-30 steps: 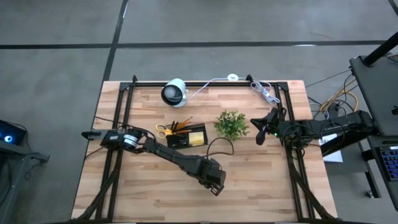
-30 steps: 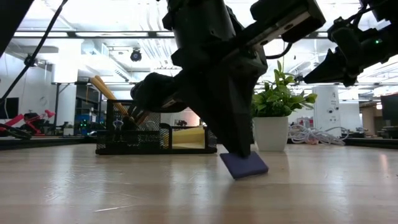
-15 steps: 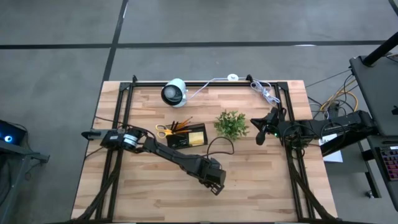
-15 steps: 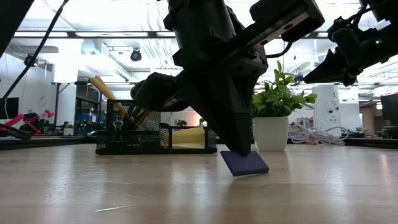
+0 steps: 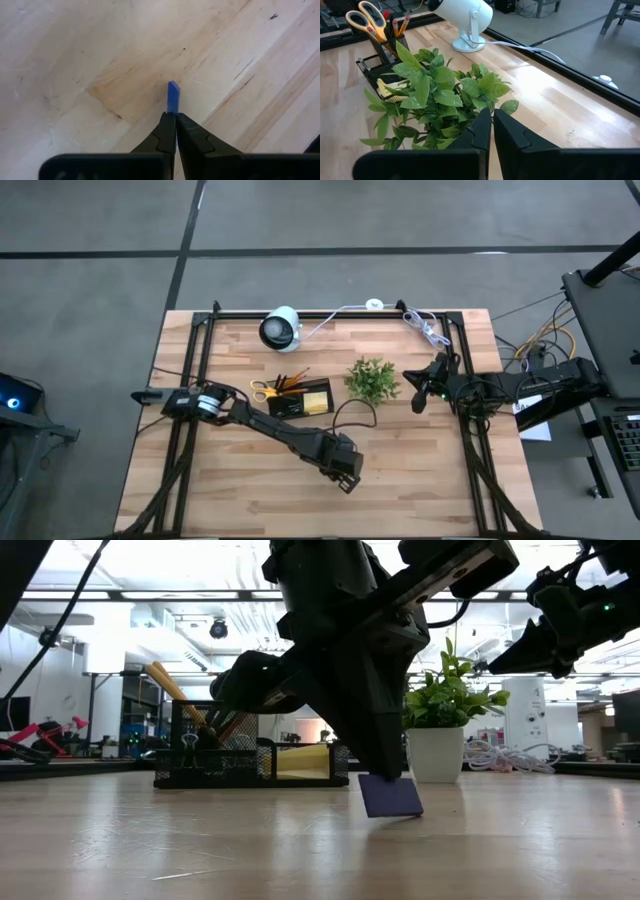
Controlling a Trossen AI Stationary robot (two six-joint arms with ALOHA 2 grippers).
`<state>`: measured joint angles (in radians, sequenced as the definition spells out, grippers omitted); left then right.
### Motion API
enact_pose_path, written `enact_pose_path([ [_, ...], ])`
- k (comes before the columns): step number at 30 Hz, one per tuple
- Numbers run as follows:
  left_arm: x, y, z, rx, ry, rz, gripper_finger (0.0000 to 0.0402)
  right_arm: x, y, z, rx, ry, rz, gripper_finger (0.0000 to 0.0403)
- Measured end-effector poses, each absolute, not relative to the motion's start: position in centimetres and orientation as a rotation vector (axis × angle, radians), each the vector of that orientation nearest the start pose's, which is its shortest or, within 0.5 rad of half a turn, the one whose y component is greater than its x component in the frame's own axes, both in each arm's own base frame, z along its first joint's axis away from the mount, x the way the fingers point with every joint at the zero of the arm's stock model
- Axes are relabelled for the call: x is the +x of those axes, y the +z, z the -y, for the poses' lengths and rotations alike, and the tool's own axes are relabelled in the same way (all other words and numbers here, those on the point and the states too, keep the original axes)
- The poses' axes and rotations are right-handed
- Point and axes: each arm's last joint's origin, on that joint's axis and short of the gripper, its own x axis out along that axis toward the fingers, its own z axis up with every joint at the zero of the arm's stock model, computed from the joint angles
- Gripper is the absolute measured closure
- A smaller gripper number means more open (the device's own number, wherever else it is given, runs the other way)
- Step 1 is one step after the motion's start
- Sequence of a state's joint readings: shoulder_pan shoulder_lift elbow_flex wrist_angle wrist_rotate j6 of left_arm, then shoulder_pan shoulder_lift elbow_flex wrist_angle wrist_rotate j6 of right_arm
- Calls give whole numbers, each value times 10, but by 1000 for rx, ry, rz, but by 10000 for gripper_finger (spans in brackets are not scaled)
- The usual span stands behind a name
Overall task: Pick and place office supplies into organizer
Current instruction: Put the blue eraser in the black desk organizer
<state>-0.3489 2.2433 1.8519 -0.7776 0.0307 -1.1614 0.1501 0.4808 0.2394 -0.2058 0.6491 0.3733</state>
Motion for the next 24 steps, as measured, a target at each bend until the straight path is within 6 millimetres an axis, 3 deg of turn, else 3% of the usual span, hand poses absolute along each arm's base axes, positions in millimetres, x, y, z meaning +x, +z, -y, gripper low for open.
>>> enact_pose_path([
  [24, 445, 184, 166, -848, 344, -1167, 401, 121, 186, -1, 184, -559, -319, 390],
])
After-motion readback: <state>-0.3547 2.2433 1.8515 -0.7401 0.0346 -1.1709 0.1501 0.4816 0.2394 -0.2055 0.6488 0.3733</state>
